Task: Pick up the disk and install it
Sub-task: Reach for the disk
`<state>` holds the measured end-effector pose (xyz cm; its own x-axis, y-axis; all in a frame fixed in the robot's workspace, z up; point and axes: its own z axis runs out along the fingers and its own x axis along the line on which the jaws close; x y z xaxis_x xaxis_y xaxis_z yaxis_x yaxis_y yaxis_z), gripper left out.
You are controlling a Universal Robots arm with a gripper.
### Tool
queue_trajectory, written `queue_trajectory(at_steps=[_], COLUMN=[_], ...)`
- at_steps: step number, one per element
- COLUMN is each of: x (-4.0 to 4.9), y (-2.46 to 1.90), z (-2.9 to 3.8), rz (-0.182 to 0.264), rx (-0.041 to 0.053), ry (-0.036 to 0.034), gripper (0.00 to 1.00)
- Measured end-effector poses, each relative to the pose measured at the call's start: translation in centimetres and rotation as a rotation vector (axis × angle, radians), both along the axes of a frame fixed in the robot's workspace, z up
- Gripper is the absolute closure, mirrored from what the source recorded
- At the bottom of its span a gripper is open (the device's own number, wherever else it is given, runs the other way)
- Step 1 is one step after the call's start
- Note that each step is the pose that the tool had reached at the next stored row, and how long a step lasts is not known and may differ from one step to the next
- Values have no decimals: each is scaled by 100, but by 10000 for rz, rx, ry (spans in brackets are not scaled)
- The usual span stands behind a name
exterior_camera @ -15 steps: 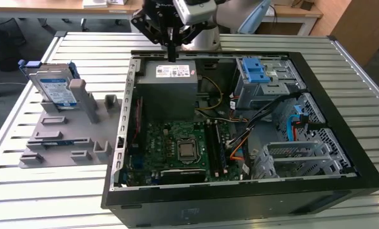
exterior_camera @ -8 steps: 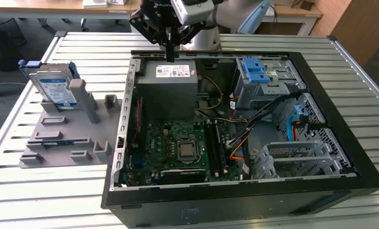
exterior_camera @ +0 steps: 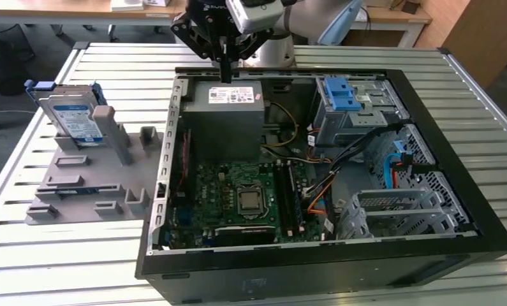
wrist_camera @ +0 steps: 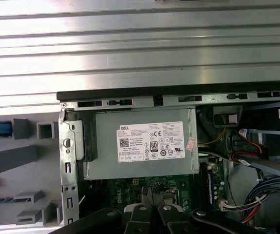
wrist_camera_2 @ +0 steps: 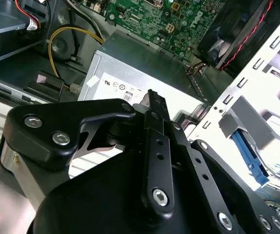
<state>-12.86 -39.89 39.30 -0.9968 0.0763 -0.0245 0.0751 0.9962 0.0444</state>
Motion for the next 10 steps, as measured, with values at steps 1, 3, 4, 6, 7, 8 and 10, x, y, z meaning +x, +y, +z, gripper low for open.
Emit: queue_trajectory(at_steps=[1,3,4,6,7,8,10], x=[-6,-7,-9,-10,-11,-14,-16], y=[0,0,0,0,0,0,0], z=[0,0,0,0,0,0,0], rz=[0,2,1,1,1,0,1], rx=[0,0,0,0,0,0,0], ry=[1,1,0,1,1,0,0], gripper=[89,89,89,89,89,89,89])
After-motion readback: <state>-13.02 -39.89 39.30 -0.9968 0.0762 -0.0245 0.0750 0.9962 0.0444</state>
